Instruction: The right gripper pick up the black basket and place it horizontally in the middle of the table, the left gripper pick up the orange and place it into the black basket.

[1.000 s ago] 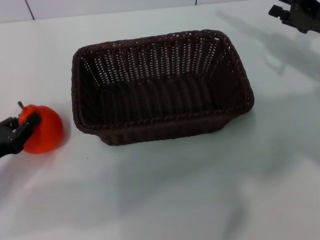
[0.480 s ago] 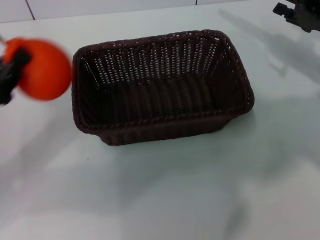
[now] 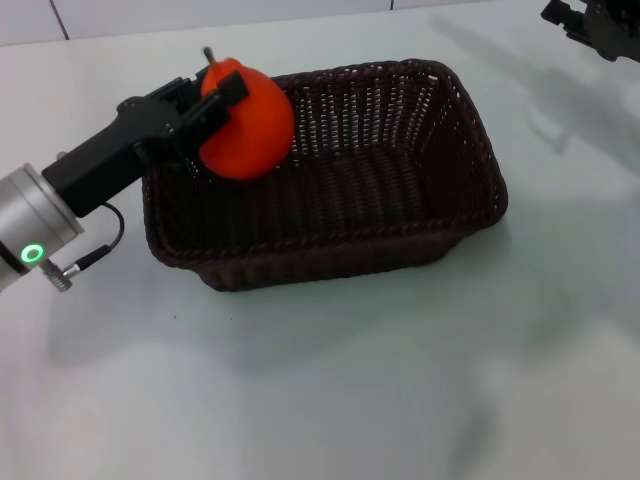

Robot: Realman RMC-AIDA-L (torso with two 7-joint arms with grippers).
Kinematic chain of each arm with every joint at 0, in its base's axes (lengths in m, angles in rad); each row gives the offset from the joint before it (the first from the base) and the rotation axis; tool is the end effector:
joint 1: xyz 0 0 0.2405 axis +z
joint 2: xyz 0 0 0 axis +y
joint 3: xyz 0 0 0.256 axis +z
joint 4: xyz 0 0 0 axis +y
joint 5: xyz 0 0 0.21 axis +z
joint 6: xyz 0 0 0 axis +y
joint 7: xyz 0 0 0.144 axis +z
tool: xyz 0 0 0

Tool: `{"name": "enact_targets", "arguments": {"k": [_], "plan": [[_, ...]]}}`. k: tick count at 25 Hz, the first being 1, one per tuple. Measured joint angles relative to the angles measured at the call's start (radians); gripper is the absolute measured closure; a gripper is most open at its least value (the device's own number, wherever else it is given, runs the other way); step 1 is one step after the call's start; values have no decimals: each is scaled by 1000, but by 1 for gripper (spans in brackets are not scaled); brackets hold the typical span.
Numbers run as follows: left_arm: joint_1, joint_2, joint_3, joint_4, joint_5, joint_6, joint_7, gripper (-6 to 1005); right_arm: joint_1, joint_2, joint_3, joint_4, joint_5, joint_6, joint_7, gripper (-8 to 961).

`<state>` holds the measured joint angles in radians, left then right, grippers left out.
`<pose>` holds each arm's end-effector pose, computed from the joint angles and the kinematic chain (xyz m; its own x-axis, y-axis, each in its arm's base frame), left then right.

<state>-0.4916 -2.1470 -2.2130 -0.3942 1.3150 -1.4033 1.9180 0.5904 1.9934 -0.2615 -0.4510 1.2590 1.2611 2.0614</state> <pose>-0.2360 0.3314 -0.0396 0.4346 0.3009 0.8489 0.6530 -0.7544 -0.0669 0.3128 0.3840 0.0676 0.1139 0.5404 0.8337 0.9511 0.1832 -0.2487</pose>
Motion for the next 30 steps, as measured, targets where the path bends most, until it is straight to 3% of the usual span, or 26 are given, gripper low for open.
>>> {"name": "enact_targets", "arguments": {"k": [1,7,10,15,20,25,30], "plan": [[5,-6,1,-10,-1,1,0,856,-2,1,0,0,4,0,-4,205],[38,-11,-17,-41,-13,-21,-5,628,-5,18,4,0,78,-7,-77,205],[61,-11,-54,-43,-30,-60,-10,391,-5,21,4,0,115,-9,-113,205],[125,-16,-192,-32,-94,-176,38,160,-5,40,4,0,262,-11,-239,205],[204,-18,-367,53,-199,-315,174,128,-5,61,4,13,407,-11,-422,205],[279,-18,-524,174,-254,-461,372,96,0,67,4,75,544,-13,-655,205],[317,-21,-598,224,-258,-518,465,90,2,80,4,135,684,-14,-823,205]]}}
